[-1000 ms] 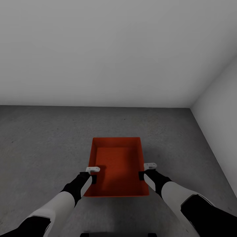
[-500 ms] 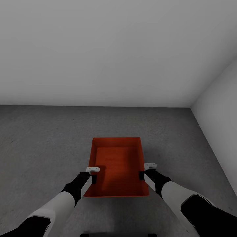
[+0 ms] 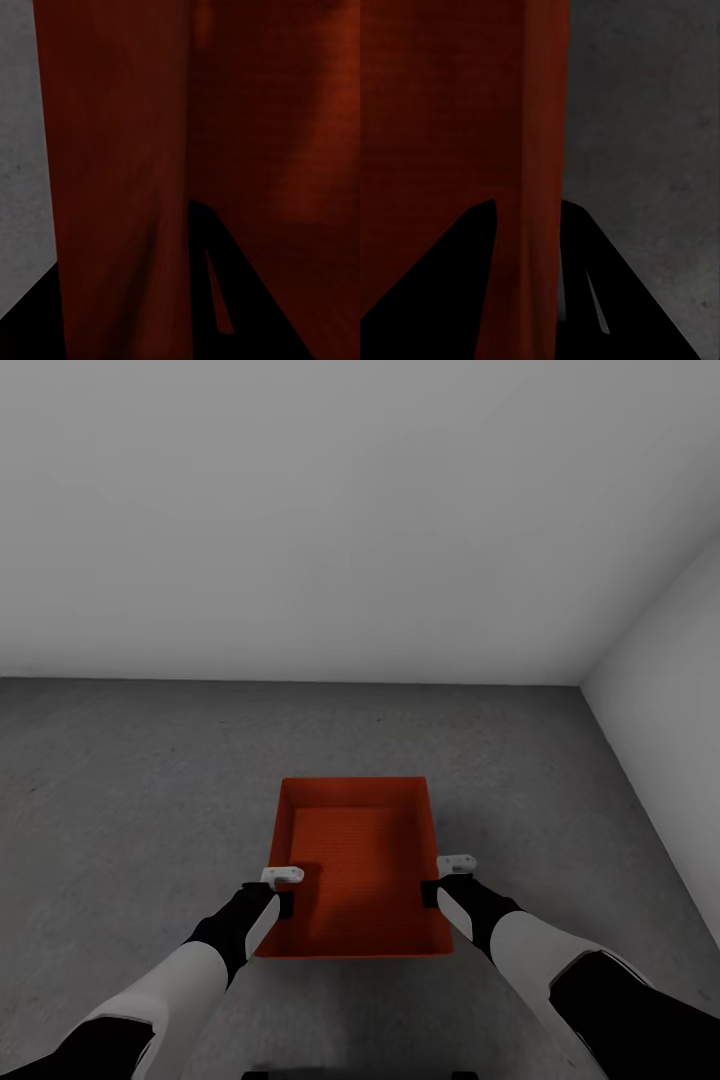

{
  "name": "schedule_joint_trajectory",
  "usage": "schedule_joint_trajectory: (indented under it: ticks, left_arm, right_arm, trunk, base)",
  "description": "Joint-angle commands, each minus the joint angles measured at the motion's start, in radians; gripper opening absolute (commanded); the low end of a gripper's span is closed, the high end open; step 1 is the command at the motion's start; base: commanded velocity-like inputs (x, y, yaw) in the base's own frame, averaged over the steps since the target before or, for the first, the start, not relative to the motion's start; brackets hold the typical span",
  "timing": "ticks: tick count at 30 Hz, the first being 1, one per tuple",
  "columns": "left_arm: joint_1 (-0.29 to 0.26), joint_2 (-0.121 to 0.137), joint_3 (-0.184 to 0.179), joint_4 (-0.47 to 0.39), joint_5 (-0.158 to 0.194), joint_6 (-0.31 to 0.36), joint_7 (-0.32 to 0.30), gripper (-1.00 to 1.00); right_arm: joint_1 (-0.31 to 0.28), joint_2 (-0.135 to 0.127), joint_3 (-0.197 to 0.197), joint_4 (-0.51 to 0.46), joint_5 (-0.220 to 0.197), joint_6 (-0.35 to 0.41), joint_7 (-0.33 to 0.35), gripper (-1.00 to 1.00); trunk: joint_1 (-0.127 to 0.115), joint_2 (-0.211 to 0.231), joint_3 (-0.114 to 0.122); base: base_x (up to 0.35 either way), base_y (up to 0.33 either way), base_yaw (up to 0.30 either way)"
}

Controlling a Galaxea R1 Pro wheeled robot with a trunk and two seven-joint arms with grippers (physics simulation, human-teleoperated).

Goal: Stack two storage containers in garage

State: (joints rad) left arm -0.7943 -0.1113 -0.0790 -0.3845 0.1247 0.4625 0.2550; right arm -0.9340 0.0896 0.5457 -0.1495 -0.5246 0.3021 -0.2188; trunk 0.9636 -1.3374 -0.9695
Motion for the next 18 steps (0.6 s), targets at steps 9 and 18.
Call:
schedule_joint_trajectory:
  ticks: [9,18]
  left_arm:
    - [0.0,0.004,-0.021,-0.005,0.003,0.004,0.012,-1.0]
    - [0.0,0.004,-0.021,-0.005,0.003,0.004,0.012,-1.0]
  right_arm:
    - [0.0,-0.001,0.023,-0.001,-0.052,0.003,-0.005,-1.0]
    - [0.0,-0.001,0.023,-0.001,-0.052,0.003,-0.005,-1.0]
  trunk:
    - [0.015,-0.029,-0.013]
    - [0.035,-0.064,-0.029]
  base:
    - [0.0,0.0,0.0]
    - [0.0,0.0,0.0]
